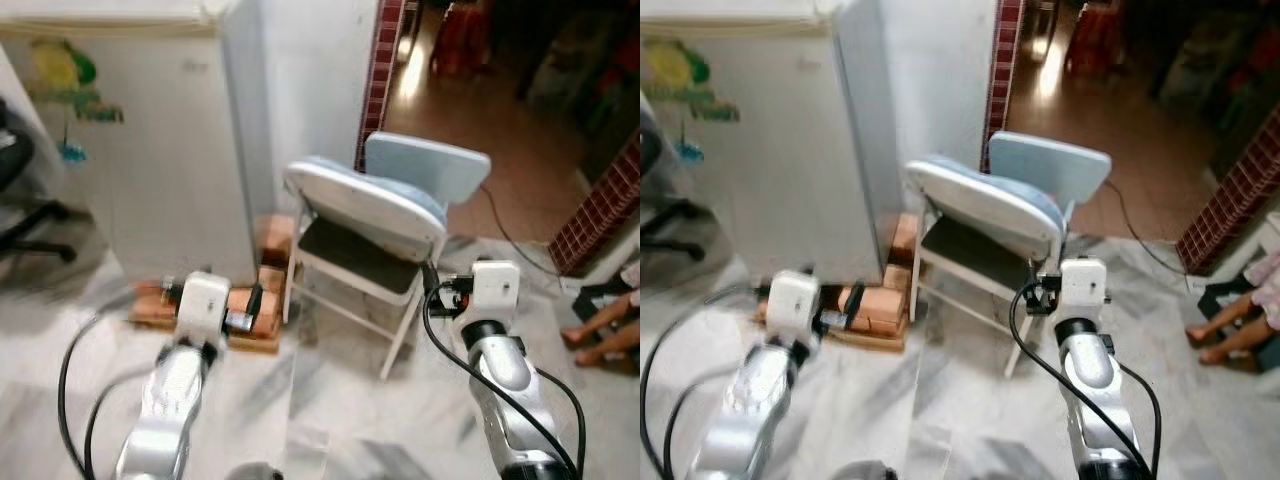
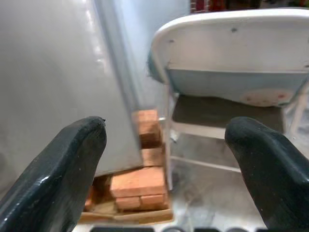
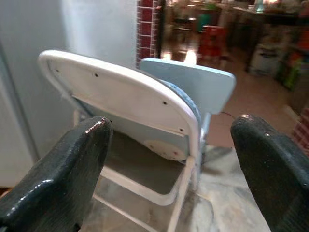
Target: Restocking fridge
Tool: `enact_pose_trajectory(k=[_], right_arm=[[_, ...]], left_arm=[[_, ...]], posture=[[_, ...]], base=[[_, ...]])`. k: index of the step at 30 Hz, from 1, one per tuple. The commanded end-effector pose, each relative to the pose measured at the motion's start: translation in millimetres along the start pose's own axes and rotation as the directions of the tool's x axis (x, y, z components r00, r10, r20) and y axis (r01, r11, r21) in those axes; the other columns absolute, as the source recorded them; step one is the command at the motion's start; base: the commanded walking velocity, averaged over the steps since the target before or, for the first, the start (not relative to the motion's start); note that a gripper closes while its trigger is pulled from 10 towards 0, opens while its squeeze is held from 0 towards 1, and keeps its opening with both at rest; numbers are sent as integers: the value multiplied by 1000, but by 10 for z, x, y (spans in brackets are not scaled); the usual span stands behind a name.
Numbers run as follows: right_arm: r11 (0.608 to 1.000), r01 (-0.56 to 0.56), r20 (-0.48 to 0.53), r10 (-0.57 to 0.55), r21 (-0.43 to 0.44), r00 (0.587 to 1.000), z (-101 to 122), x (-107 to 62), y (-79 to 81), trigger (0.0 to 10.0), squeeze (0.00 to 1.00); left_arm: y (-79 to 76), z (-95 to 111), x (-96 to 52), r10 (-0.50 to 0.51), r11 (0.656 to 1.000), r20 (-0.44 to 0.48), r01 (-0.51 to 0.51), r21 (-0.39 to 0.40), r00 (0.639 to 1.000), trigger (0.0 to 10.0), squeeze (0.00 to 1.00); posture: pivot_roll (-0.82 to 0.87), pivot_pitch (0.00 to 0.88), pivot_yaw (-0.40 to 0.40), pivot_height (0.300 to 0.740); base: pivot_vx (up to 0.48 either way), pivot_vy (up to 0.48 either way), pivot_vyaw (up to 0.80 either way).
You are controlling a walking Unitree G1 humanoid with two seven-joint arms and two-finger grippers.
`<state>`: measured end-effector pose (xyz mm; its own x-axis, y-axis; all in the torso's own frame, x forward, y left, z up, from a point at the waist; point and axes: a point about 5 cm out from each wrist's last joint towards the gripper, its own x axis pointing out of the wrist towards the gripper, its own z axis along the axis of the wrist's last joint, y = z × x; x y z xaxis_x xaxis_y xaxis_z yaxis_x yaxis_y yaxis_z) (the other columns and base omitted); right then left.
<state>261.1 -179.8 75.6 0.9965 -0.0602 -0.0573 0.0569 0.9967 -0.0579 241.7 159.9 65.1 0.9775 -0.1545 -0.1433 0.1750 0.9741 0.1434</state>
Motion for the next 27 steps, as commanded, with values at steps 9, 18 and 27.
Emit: enact_pose_trajectory(k=[9, 18, 27], right_arm=[[997, 12, 20, -14, 74, 1000, -7, 1, -21, 10000, 0], [997, -23, 12, 23, 72, 1000, -14, -3, 20, 10000, 0], [997, -47, 30, 45, 68, 999, 23, 57, 54, 10000, 0]], left_arm=[[172, 38, 61, 89, 995, 14, -90, 34, 996, 10000, 0], [205, 8, 88, 89, 995, 4, -89, 41, 996, 10000, 0], [224, 67, 165, 98, 994, 28, -99, 39, 995, 10000, 0]], posture=[[5, 0, -20, 740], [-6, 0, -13, 740], [-10, 0, -11, 740]], base=[[0, 480, 0], [0, 480, -533], [0, 480, -800]])
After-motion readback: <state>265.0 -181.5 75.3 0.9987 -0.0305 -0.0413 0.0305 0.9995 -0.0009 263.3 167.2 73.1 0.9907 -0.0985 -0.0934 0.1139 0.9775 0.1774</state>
